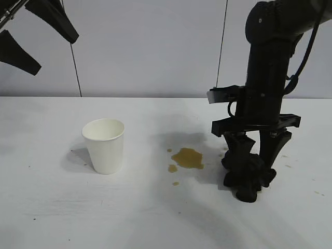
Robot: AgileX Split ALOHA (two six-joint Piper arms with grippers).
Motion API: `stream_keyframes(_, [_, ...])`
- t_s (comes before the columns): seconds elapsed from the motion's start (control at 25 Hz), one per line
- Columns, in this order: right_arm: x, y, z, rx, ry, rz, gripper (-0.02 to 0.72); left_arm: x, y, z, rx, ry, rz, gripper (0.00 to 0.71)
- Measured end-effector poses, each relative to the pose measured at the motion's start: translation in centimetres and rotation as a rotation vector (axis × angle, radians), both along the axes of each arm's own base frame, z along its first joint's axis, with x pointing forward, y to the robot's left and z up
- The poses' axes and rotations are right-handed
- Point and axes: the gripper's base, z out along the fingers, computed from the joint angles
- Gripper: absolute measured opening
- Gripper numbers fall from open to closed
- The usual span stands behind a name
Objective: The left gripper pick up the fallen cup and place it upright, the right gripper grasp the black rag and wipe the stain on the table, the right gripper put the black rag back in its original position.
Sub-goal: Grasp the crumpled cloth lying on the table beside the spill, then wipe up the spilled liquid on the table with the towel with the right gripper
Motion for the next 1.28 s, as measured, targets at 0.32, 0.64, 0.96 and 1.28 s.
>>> stream_keyframes(0.32, [-0.1, 0.2, -0.1, 0.018, 0.012, -0.011, 0.113, 0.0, 0.0, 0.0, 0.000, 0.000, 0.000, 0.636])
stream_keyframes(0.64, [-0.3, 1.8, 3.5, 0.222, -0.038, -0.015, 0.112, 0.0, 0.0, 0.0, 0.000, -0.001, -0.002, 0.636])
stream_keyframes(0.96, [-0.8, 4.8, 6.0, 0.293, -0.165, 0.072, 0.112, 0.0, 0.0, 0.0, 0.001, -0.001, -0.003, 0.636])
stream_keyframes(1.28, [-1.6, 8.7, 5.8, 0.312, -0.247, 0.148, 0.112, -0.2, 0.0, 0.0, -0.002, 0.015, -0.016, 0.636])
